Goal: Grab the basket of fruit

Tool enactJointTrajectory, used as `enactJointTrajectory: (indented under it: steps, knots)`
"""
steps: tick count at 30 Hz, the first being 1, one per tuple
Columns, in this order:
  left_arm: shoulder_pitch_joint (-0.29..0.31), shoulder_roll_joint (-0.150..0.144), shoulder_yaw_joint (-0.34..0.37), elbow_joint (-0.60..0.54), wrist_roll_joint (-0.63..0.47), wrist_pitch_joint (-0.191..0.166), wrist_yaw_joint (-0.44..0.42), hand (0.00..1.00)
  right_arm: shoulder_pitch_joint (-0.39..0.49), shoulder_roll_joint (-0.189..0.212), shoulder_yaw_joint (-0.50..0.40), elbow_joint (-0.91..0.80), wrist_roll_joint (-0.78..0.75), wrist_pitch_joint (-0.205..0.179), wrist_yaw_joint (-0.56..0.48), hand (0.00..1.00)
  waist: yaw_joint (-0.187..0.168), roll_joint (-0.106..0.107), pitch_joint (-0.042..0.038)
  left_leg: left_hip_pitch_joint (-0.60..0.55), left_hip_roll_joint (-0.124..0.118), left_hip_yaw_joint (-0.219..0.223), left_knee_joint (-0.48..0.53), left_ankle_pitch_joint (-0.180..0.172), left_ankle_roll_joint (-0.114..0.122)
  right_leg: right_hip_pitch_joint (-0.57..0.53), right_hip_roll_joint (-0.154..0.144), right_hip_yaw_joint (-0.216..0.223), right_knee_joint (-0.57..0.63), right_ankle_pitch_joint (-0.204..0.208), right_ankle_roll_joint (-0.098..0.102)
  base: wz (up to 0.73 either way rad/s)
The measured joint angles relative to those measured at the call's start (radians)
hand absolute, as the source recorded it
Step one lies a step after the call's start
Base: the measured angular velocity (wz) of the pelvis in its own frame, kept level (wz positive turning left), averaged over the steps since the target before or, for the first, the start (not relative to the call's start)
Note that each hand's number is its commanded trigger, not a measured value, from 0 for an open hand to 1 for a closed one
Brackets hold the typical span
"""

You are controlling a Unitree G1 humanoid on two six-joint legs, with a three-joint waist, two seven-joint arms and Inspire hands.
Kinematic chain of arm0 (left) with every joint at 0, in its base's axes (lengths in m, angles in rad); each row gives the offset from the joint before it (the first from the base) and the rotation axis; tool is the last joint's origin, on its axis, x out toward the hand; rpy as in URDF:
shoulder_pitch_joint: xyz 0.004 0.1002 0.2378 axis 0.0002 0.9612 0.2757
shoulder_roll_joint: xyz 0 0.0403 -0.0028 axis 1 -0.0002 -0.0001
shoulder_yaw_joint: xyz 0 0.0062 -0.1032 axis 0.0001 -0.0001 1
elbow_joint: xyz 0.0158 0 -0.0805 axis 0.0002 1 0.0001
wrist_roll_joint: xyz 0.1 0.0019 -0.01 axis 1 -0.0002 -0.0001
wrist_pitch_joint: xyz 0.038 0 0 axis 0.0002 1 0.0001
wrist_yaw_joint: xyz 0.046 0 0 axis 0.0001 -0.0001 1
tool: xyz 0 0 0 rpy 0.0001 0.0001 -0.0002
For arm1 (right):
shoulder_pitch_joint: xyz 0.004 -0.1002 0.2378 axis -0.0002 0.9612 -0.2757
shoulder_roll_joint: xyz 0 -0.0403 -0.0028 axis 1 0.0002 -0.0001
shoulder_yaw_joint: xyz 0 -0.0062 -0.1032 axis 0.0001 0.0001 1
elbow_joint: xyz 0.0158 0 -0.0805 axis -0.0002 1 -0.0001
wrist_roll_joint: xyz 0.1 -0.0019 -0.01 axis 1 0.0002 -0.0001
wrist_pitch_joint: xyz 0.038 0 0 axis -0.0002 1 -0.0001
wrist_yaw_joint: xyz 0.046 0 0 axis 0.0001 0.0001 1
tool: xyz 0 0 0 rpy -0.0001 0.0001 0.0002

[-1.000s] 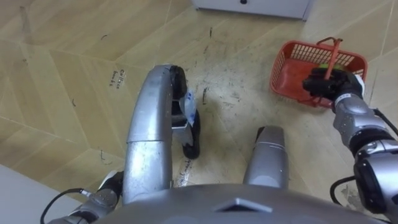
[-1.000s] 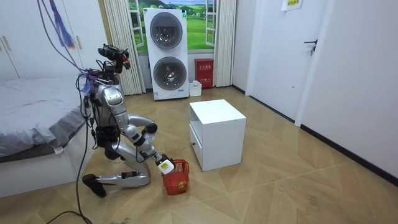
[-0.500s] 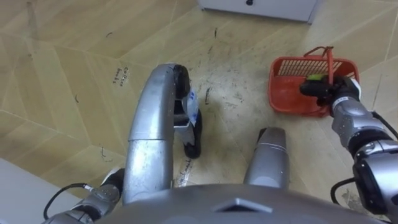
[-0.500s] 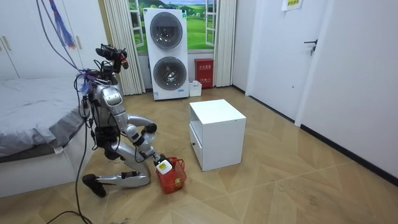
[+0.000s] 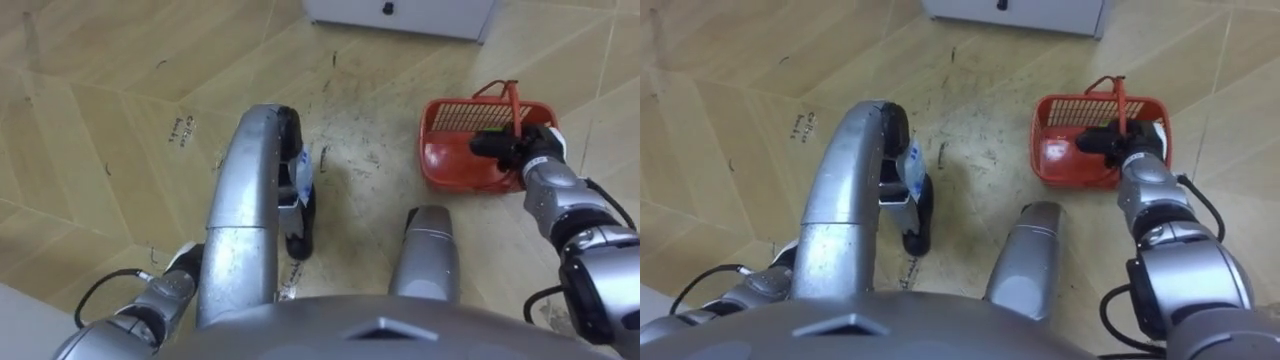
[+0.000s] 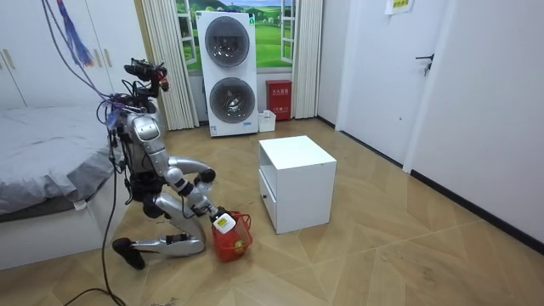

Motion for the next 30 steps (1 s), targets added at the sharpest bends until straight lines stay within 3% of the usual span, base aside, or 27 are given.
enactJointTrajectory:
  steps: [1,2,6,7,9,10,14,17,18,19,21,22,23,24,25,26,27,30]
  knots:
    - [0.0,0.0,0.03,-0.002,0.003,-0.002,0.0,0.0,0.013,0.017,0.0,-0.047,-0.031,0.0,-0.008,1.0,-0.003,-0.004,-0.0034,0.004,-0.002,-0.013,0.01,0.0,0.001,0.011,0.009,0.0,-0.002,0.0,0.0,-0.17]
    - [0.004,0.0,0.049,-0.005,0.01,-0.002,0.003,0.0,0.031,0.036,0.001,-0.098,-0.064,0.0,-0.011,1.0,-0.021,-0.011,-0.0018,0.01,-0.018,-0.03,0.019,-0.002,0.001,0.031,0.017,-0.011,-0.009,0.0,-0.001,-0.11]
    - [-0.001,0.0,0.059,-0.009,0.023,-0.005,0.01,0.0,0.106,0.067,0.018,-0.236,-0.099,0.007,-0.005,1.0,-0.058,-0.031,-0.0093,0.027,-0.056,-0.072,0.03,-0.025,-0.005,0.082,0.021,-0.039,-0.034,0.001,0.0,0.05]
    - [-0.003,0.0,0.066,-0.009,0.042,-0.005,0.011,0.0,0.131,0.071,0.022,-0.287,-0.118,0.017,-0.004,1.0,-0.072,-0.032,-0.0178,0.029,-0.056,-0.073,0.034,-0.037,0.002,0.093,0.021,-0.046,-0.045,0.001,0.0,0.08]
    - [-0.02,0.001,0.07,-0.009,0.07,-0.005,0.014,0.0,0.161,0.072,0.023,-0.344,-0.149,0.021,-0.003,1.0,-0.087,-0.029,-0.0217,0.042,-0.055,-0.072,0.038,-0.056,0.009,0.108,0.028,-0.045,-0.067,-0.004,-0.001,0.03]
    - [-0.033,0.001,0.072,-0.009,0.08,-0.006,0.021,0.0,0.174,0.072,0.023,-0.365,-0.168,0.021,0.002,1.0,-0.093,-0.021,-0.0277,0.05,-0.053,-0.072,0.037,-0.067,0.021,0.118,0.035,-0.044,-0.089,-0.004,0.0,-0.06]
    - [-0.096,0.001,0.133,-0.013,0.079,-0.024,0.069,0.0,0.186,0.066,0.049,-0.422,-0.187,0.034,0.012,1.0,-0.1,0.02,-0.0307,0.101,-0.044,-0.069,-0.016,-0.08,0.047,0.137,0.062,-0.037,-0.214,-0.005,0.001,-0.15]
    - [-0.11,0.012,0.169,-0.048,0.079,-0.03,0.095,0.0,0.18,0.066,0.061,-0.445,-0.188,0.041,0.028,1.0,-0.086,0.031,-0.0323,0.155,-0.028,-0.068,-0.092,-0.078,0.052,0.139,0.065,-0.034,-0.327,-0.005,0.001,-0.38]
    - [-0.11,0.013,0.18,-0.053,0.078,-0.035,0.107,0.0,0.18,0.065,0.073,-0.449,-0.194,0.041,0.035,1.0,-0.077,0.032,-0.0346,0.197,-0.013,-0.066,-0.147,-0.077,0.053,0.142,0.068,-0.033,-0.406,-0.004,0.002,-0.72]
    - [-0.1,0.014,0.199,-0.053,0.078,-0.039,0.114,0.0,0.181,0.065,0.084,-0.462,-0.194,0.041,0.046,1.0,-0.065,0.032,-0.0358,0.235,0.004,-0.067,-0.206,-0.065,0.057,0.144,0.074,-0.037,-0.495,0.0,0.011,-1.01]
    - [-0.077,0.018,0.241,-0.045,0.079,-0.039,0.117,0.0,0.182,0.065,0.117,-0.492,-0.193,0.041,0.053,1.0,-0.062,0.026,-0.0337,0.284,0.028,-0.076,-0.282,-0.004,0.077,0.167,0.079,-0.046,-0.651,0.006,0.023,-0.94]
    - [-0.052,0.02,0.258,-0.037,0.077,-0.038,0.117,0.0,0.183,0.07,0.14,-0.495,-0.193,0.041,0.057,1.0,-0.056,0.013,-0.0181,0.308,0.065,-0.083,-0.273,0.084,0.124,0.226,0.093,-0.06,-0.781,0.01,0.028,-0.84]
    - [-0.032,0.023,0.259,-0.029,0.087,-0.036,0.112,0.0,0.21,0.063,0.152,-0.509,-0.193,0.042,0.064,1.0,-0.041,0.013,-0.0065,0.29,0.059,-0.046,-0.286,0.107,0.146,0.318,0.097,-0.081,-0.901,0.01,0.029,-0.58]
    - [-0.031,0.021,0.259,-0.039,0.097,-0.036,0.11,0.0,0.23,0.048,0.145,-0.529,-0.191,0.041,0.068,1.0,-0.041,-0.008,-0.013,0.289,0.033,0.012,-0.384,0.102,0.147,0.34,0.089,-0.092,-0.952,0.01,0.03,0.0]
    - [-0.026,0.012,0.259,-0.083,0.102,-0.03,0.106,0.0,0.258,0.008,0.129,-0.581,-0.191,0.044,0.081,1.0,-0.046,0.005,-0.0349,0.294,0.013,0.087,-0.58,0.155,0.207,0.367,0.088,-0.122,-1.027,0.02,0.047,0.11]
    - [-0.02,0.023,0.264,-0.096,0.099,-0.027,0.107,0.0,0.263,0.008,0.114,-0.604,-0.198,0.054,0.083,1.0,-0.027,-0.008,-0.0387,0.301,0.028,0.083,-0.586,0.168,0.195,0.371,0.072,-0.134,-1.056,0.026,0.054,-0.07]
    - [-0.025,0.03,0.28,-0.1,0.091,-0.02,0.116,0.0,0.285,0.016,0.087,-0.671,-0.23,0.063,0.085,1.0,-0.015,-0.019,-0.0417,0.324,0.037,0.086,-0.645,0.164,0.2,0.374,0.068,-0.172,-1.132,0.054,0.041,-0.39]
    - [-0.015,0.035,0.281,-0.107,0.078,-0.018,0.151,0.0,0.305,0.013,0.08,-0.804,-0.243,0.05,0.1,1.0,-0.009,-0.022,-0.0406,0.48,0.042,0.084,-0.878,0.233,0.168,0.366,0.042,-0.237,-1.344,0.058,0.041,-0.62]
